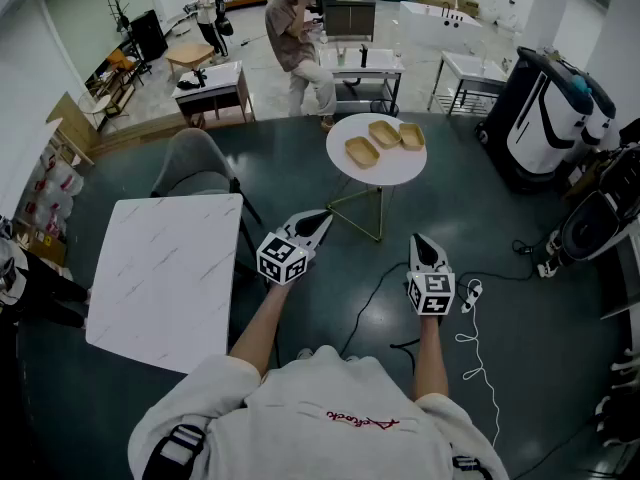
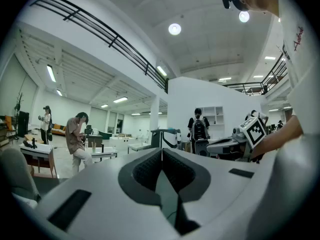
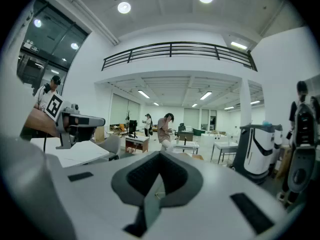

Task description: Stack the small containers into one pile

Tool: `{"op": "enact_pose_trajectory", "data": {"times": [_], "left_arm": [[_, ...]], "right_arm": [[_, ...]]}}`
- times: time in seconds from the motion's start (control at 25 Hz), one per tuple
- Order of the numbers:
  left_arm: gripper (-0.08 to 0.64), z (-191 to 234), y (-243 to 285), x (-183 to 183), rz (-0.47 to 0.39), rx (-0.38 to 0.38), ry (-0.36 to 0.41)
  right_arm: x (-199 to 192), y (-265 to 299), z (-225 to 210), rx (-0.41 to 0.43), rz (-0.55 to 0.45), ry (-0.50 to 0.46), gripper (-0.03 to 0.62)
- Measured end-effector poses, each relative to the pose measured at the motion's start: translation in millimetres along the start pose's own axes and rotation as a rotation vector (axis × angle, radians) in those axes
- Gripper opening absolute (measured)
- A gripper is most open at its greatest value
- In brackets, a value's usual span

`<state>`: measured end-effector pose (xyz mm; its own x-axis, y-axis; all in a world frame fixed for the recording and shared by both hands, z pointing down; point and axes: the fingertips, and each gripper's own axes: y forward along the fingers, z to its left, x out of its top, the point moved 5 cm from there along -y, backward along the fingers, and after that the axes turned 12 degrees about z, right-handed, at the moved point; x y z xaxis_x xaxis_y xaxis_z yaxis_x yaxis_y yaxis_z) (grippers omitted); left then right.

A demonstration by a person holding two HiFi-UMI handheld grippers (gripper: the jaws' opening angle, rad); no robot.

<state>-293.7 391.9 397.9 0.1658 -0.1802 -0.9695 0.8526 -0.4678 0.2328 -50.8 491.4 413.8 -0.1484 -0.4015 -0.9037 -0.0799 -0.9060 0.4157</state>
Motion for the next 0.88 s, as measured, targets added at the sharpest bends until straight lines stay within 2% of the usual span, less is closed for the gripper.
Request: {"op": "enact_pose_trajectory", "data": {"times": [0.36,0.64,0.88], "left_arm": [[0.012,-4.3,6.1,-0.8,-0.002,-0.006,0.0],[0.012,-13.5,12.6,-3.1,0.008,-0.002,-0.004],[0.012,-31.0,22.1,-8.5,0.011,-0.001,-0.022]], "right_arm": [[-3.8,2.2,-1.0,0.006,0.014,-0.005,0.02],[-9.9,-3.8,-9.7,0.029,-0.007,0.034,0.02],[-27.7,-9.6,-21.3,0.046,0.018,0.038,0.02]]}}
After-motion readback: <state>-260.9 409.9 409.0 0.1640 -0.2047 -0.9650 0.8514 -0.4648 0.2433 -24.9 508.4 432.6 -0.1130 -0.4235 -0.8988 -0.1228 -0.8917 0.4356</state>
